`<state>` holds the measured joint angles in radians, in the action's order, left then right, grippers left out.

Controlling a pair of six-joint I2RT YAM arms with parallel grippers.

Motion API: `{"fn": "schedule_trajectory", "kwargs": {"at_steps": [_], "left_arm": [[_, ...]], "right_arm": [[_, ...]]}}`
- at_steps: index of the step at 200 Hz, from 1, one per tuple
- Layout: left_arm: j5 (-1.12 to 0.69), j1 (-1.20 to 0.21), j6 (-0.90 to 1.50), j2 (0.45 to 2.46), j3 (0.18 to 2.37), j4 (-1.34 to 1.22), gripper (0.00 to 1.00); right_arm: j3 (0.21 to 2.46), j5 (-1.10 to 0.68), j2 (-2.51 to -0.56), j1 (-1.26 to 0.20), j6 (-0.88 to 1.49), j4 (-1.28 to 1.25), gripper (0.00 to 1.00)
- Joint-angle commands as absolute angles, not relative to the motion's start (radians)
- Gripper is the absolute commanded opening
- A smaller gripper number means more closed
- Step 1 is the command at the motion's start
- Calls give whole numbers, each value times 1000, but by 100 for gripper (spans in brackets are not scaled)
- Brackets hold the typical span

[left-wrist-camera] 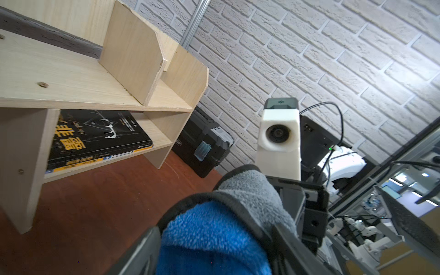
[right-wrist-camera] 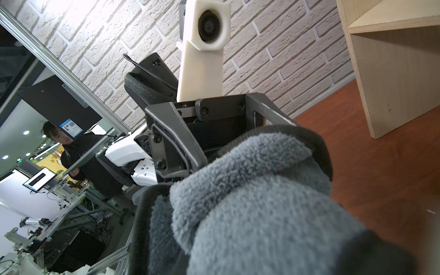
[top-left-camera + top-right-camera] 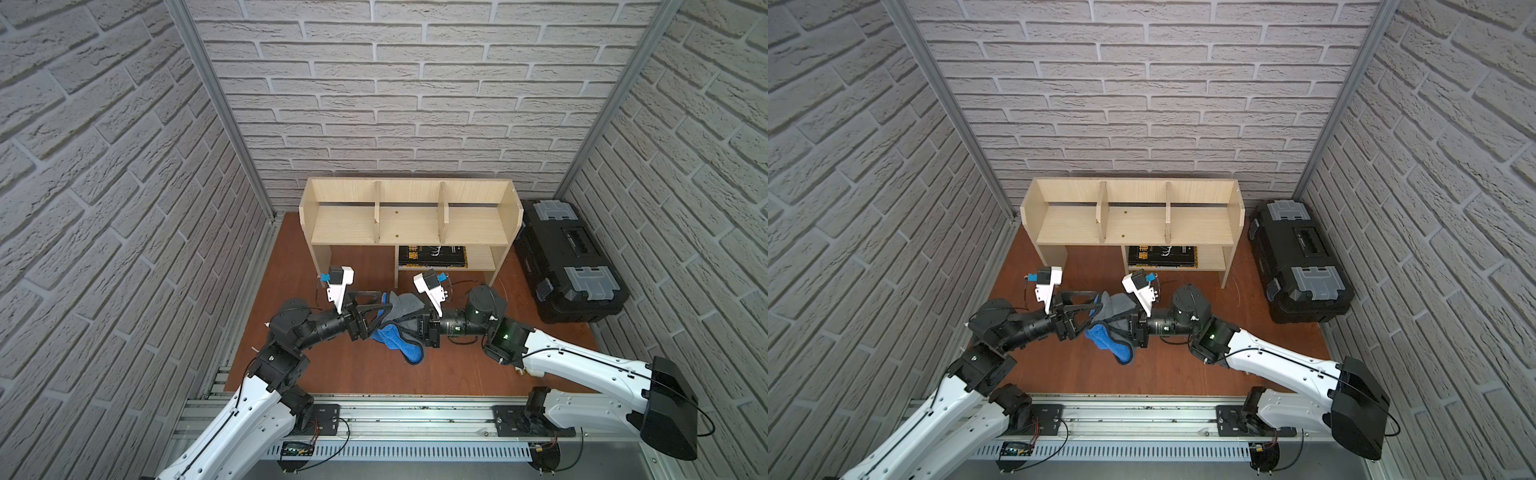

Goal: Wipe the bookshelf clean with a cloth
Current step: Adjust the cleaning item.

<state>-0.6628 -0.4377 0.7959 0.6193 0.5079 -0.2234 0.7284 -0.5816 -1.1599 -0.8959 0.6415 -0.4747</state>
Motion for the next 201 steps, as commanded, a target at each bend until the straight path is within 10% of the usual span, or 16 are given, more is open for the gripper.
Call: {"fn": "schedule_trajectory", "kwargs": {"at_steps": [1,138,201], "left_arm": [[-744,-439,931,653,468,-478,73],[-799,-437,1133,692,376,-722,70],[-815,-443,1178,716,371,-824,26]], "right_arm": [[718,-591,-1162,-898,678,-622,3],[684,-464,-1153,-893,679,-632,14],[691,-456,-1172,-894,693,-634,28]]}}
